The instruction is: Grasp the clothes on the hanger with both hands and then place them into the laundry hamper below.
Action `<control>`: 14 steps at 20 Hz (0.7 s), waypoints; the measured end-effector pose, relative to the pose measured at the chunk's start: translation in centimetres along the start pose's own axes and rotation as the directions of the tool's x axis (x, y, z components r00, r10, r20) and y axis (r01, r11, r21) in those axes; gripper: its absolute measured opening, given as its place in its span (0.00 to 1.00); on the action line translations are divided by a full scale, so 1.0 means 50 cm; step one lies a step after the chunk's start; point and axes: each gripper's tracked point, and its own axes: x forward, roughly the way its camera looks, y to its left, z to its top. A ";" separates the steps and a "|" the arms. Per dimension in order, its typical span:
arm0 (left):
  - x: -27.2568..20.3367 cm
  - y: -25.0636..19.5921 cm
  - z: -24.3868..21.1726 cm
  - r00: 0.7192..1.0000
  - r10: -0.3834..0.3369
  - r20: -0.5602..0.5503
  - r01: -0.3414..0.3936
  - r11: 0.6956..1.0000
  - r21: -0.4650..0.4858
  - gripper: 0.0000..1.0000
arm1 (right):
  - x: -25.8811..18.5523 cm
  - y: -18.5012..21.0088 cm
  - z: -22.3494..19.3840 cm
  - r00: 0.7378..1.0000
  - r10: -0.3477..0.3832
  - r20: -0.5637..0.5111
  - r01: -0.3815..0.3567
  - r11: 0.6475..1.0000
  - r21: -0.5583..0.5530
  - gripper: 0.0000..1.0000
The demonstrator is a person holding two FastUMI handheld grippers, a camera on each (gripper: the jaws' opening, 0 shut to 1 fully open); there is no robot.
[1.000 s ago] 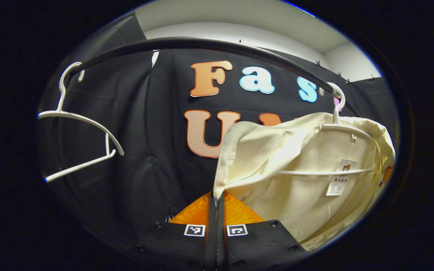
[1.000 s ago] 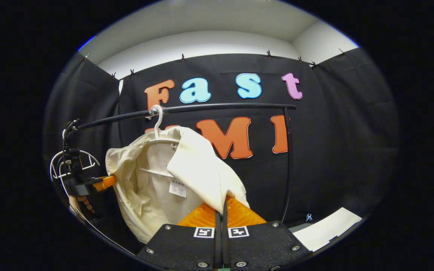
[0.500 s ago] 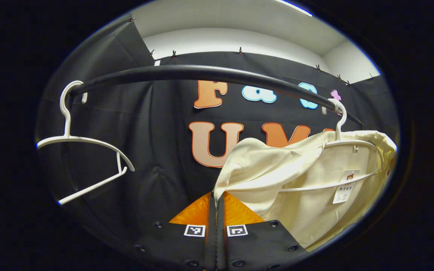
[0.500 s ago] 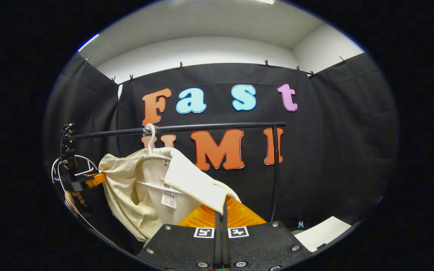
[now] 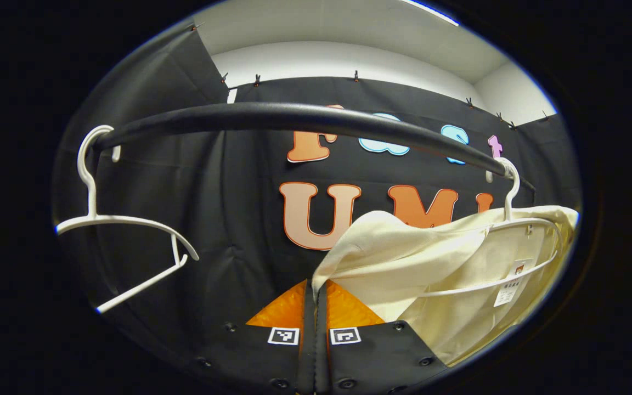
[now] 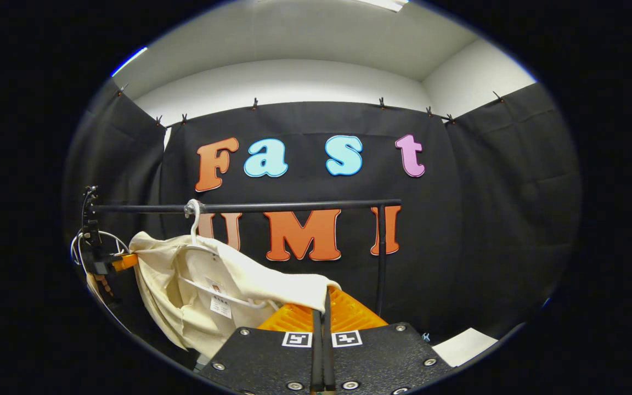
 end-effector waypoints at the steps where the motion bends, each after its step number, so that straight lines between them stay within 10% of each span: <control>1: 0.004 0.001 0.003 1.000 0.003 0.003 -0.003 1.000 0.009 0.06 | 0.014 -0.010 -0.001 1.000 -0.004 -0.006 0.004 1.000 -0.002 0.00; 14: 0.066 0.025 -0.075 0.997 0.032 -0.071 -0.030 0.999 0.033 0.06 | 0.163 -0.027 -0.179 0.979 0.136 -0.152 -0.098 0.966 0.238 0.00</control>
